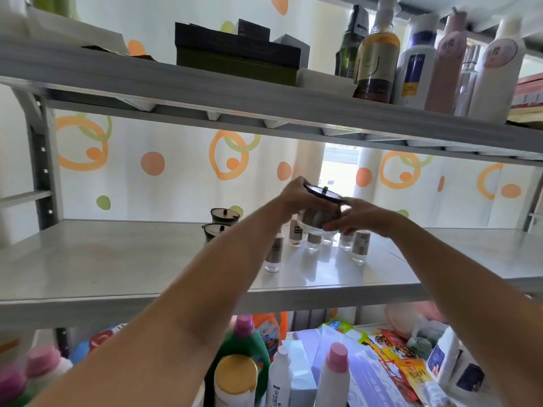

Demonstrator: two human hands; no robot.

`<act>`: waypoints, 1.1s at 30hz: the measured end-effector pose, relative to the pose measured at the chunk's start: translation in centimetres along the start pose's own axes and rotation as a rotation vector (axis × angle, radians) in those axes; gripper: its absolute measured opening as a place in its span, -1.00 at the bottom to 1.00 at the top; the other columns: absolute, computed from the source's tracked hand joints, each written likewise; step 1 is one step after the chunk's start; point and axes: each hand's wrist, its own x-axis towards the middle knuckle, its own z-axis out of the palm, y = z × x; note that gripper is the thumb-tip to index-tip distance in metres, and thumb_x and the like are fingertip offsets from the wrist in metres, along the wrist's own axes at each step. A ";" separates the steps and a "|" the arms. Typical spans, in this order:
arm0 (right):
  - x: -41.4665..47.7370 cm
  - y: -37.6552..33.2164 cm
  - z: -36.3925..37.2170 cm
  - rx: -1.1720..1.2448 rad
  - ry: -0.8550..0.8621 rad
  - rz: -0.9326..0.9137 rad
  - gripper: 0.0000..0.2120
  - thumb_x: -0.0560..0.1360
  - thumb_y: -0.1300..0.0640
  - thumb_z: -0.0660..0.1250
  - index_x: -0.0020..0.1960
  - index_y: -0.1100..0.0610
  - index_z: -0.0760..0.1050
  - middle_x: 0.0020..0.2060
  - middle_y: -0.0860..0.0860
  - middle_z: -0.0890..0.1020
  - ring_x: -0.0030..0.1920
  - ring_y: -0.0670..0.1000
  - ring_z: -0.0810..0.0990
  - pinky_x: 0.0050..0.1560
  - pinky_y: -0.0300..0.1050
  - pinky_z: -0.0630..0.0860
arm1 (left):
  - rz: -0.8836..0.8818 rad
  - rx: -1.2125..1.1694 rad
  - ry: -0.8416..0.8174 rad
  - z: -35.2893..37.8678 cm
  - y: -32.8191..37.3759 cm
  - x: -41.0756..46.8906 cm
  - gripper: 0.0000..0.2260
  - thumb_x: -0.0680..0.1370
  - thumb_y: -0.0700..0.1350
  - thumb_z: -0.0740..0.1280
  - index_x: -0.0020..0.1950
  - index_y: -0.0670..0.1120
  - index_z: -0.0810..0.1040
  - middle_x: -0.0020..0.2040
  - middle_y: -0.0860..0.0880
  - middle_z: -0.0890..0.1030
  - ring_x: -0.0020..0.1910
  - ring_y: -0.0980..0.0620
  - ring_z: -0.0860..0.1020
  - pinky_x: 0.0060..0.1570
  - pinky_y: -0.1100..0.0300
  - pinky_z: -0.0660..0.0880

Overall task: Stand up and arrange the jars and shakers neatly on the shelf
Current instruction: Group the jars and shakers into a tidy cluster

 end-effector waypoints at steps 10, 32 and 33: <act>3.3 -9.8 1.9 -0.053 -0.003 -0.181 -0.51 0.47 0.00 0.37 0.31 0.21 0.40 0.05 0.14 0.58 -0.05 0.06 0.57 -0.12 -0.15 0.56 | -0.038 0.016 0.091 -11.2 2.1 -2.4 -0.49 0.32 -0.04 0.55 0.20 -0.14 0.50 0.10 -0.08 0.59 0.04 -0.01 0.52 -0.23 0.21 0.41; 2.3 -8.6 14.8 0.011 -0.205 -0.127 -0.62 0.32 0.05 0.53 0.03 0.01 0.42 -0.16 -0.03 0.61 -0.18 -0.06 0.60 -0.22 -0.21 0.56 | -0.244 0.090 0.088 -13.6 -6.8 -12.6 -0.47 0.28 -0.11 0.58 0.16 -0.04 0.43 0.06 0.06 0.53 0.03 0.09 0.50 -0.10 0.16 0.49; 2.1 -8.3 15.2 0.009 -0.207 -0.118 -0.58 0.32 0.06 0.53 0.08 0.02 0.41 -0.16 -0.04 0.59 -0.18 -0.06 0.59 -0.23 -0.22 0.54 | -0.235 0.078 0.093 -13.3 -7.2 -12.7 -0.51 0.27 -0.13 0.58 0.11 -0.02 0.45 0.01 0.09 0.55 -0.01 0.13 0.51 -0.11 0.18 0.50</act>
